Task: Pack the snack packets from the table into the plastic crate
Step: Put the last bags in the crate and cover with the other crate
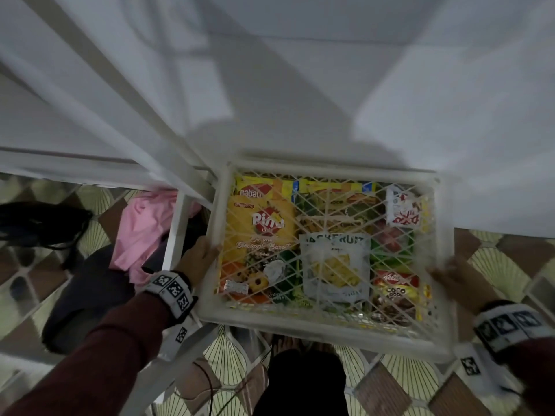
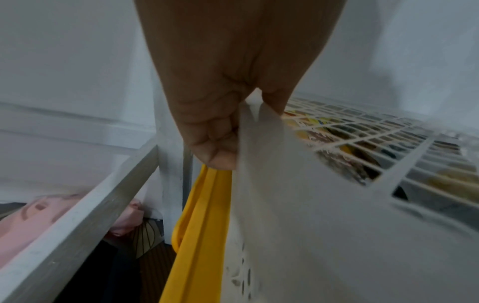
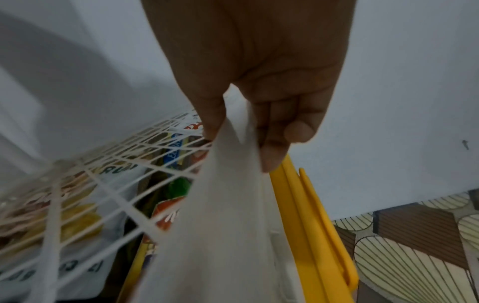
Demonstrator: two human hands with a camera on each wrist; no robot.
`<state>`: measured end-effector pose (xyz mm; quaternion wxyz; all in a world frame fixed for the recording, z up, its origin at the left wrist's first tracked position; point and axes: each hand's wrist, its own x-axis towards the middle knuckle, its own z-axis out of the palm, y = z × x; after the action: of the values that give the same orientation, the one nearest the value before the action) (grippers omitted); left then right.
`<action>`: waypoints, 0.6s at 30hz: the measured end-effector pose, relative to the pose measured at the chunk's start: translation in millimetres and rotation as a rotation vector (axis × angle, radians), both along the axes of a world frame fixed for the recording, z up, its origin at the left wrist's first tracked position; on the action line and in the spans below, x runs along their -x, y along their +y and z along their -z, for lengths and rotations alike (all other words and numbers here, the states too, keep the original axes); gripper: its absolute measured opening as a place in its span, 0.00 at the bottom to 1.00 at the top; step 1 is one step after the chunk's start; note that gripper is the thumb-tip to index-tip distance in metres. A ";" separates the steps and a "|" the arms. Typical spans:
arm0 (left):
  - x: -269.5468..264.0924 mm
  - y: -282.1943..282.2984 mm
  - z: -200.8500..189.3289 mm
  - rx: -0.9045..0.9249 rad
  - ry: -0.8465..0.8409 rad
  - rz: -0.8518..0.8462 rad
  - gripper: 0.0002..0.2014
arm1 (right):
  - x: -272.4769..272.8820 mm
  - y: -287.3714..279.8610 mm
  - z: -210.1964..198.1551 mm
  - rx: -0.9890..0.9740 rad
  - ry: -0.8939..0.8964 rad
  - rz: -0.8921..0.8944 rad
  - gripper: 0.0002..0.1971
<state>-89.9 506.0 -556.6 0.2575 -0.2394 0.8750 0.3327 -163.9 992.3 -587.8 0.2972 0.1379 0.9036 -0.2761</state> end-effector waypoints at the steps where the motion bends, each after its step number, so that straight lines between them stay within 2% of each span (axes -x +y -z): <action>1: 1.0 0.0 -0.3 -0.006 -0.010 -0.010 0.16 | 0.5 0.4 1.6 -0.004 -0.006 -0.022 0.13; 4: 4.1 0.6 -1.5 -0.009 -0.037 -0.027 0.16 | 2.1 -2.0 2.5 -0.025 -0.049 0.008 0.16; 7: 5.8 0.9 -1.9 -0.022 -0.085 -0.033 0.10 | 0.4 -6.4 -0.3 -0.060 -0.065 0.038 0.16; 12: 7.8 -4.1 0.0 -0.088 -0.150 -0.092 0.11 | -7.4 -14.8 -20.3 -0.056 -0.109 0.081 0.16; 18: 3.6 -1.7 5.6 -0.100 -0.166 -0.191 0.14 | -7.4 -16.2 -20.7 -0.035 -0.148 0.120 0.25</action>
<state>-93.6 504.2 -562.2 0.3080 -0.3352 0.8062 0.3780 -156.5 976.0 -567.1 0.3435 0.2170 0.8739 -0.2669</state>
